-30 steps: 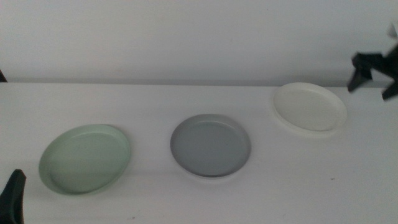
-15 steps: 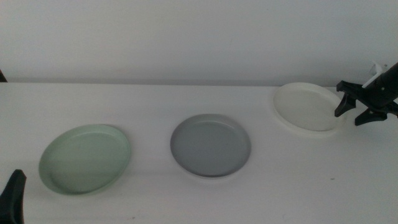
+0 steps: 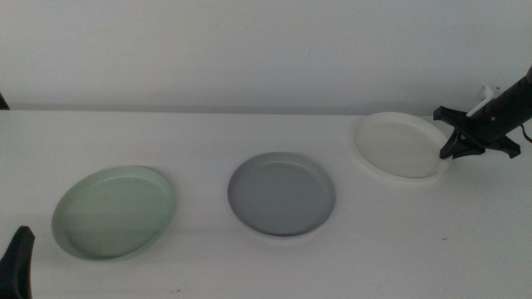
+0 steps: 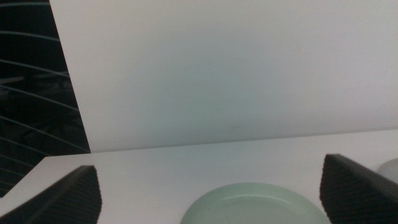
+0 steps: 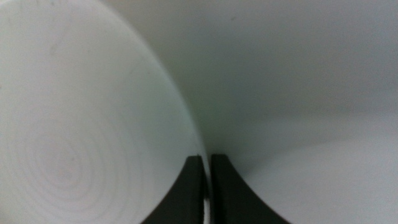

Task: Stack the three bowls on top of each other.

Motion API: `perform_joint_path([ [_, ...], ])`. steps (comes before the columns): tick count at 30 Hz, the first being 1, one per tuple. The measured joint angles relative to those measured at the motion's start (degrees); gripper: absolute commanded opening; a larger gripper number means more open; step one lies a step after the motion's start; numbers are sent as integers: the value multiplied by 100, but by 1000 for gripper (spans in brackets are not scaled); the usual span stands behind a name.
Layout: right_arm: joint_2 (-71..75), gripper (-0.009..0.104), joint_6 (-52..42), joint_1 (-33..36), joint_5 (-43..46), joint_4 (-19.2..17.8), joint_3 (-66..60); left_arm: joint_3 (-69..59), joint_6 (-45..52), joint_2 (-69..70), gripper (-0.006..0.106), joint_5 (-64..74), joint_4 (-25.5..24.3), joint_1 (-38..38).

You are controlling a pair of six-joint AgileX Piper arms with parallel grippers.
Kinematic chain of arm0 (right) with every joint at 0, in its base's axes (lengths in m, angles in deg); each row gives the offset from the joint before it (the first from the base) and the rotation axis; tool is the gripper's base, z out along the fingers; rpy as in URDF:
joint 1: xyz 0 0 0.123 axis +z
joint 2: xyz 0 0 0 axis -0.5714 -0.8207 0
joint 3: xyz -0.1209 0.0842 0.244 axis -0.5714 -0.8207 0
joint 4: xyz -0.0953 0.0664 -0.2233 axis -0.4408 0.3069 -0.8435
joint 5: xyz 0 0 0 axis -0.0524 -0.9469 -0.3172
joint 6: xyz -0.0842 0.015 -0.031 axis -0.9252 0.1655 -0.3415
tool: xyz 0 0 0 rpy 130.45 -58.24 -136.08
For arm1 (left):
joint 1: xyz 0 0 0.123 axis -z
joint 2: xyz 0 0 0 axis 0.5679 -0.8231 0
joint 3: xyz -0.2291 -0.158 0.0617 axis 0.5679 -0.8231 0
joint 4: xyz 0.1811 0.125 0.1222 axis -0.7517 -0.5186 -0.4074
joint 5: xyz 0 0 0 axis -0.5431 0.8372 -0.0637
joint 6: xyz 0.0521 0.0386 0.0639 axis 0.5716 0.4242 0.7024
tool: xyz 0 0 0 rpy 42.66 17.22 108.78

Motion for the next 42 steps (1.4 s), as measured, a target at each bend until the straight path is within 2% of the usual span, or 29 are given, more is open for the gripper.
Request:
perform_joint_path([
  [13,1404,-2,-359,132,-671,436,-46,0,0,0,94,0,0,0],
  [19,1699,-2,-357,1081,-866,461,-93,0,0,0,94,0,0,0],
  [22,1708,-2,-504,1765,-735,606,-492,0,0,0,94,0,0,0],
  [25,1697,-2,-583,2167,-604,740,-1021,0,0,0,94,0,0,0],
  [33,1559,-2,-636,2575,-293,782,-1277,0,0,0,94,0,0,0],
  [42,1155,-2,-537,2712,36,783,-1277,0,0,0,94,0,0,0],
])
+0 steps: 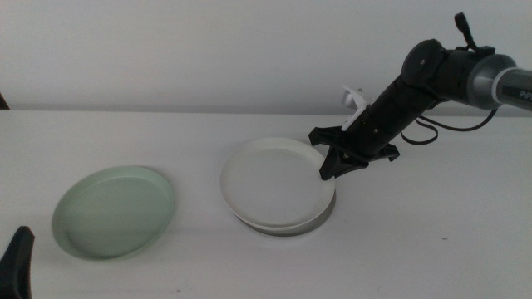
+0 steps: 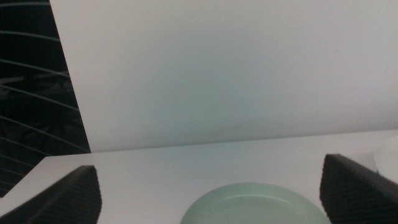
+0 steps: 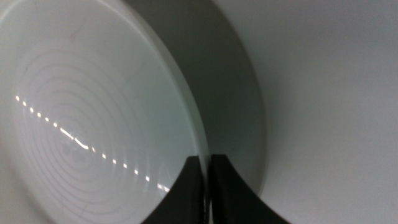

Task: Stack the three bowls on top of each other.

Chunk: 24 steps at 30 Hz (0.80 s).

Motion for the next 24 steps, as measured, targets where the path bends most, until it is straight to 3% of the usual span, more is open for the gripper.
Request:
perform_joint_path([
  [15,-82,1,215,0,137,-333,0,0,0,0,94,0,0,0],
  [18,-93,30,193,0,194,-333,0,0,0,0,94,0,0,0],
  [22,-93,79,62,0,260,-53,0,0,0,0,94,0,0,0],
  [24,-30,93,-30,0,260,91,0,0,0,0,94,0,0,0],
])
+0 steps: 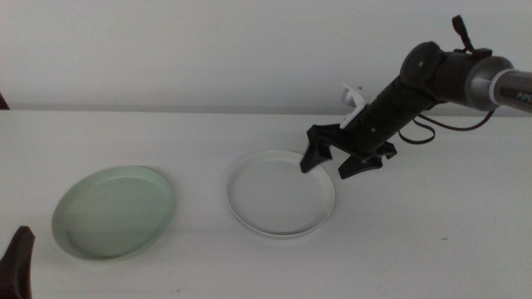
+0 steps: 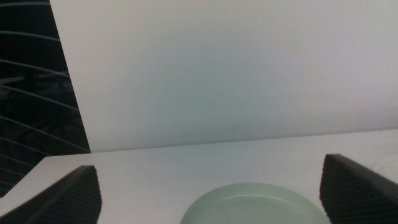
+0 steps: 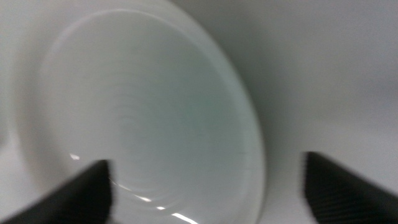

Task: Stack the three bowls on top of each other.

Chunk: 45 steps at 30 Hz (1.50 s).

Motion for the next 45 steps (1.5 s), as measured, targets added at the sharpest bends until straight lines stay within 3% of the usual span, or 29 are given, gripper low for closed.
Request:
perform_joint_path([
  [6,1065,93,-408,0,-139,-8,-32,0,0,0,94,0,0,0],
  [10,2559,93,-758,61,338,-71,-895,0,0,0,94,0,0,0],
  [16,4983,93,-862,923,2045,-729,-3294,0,0,0,94,0,0,0],
  [20,5791,93,-191,1550,2407,-1394,-3945,0,0,0,94,0,0,0],
  [24,6097,93,712,1886,2195,-2332,-3972,0,0,0,94,0,0,0],
  [27,6099,93,1114,1972,1877,-2797,-3972,0,0,0,94,0,0,0],
  [37,6109,93,1447,2007,290,-3221,-3190,0,0,0,94,0,0,0],
  [45,6109,93,1447,2007,34,-3252,-2936,0,0,0,94,0,0,0],
])
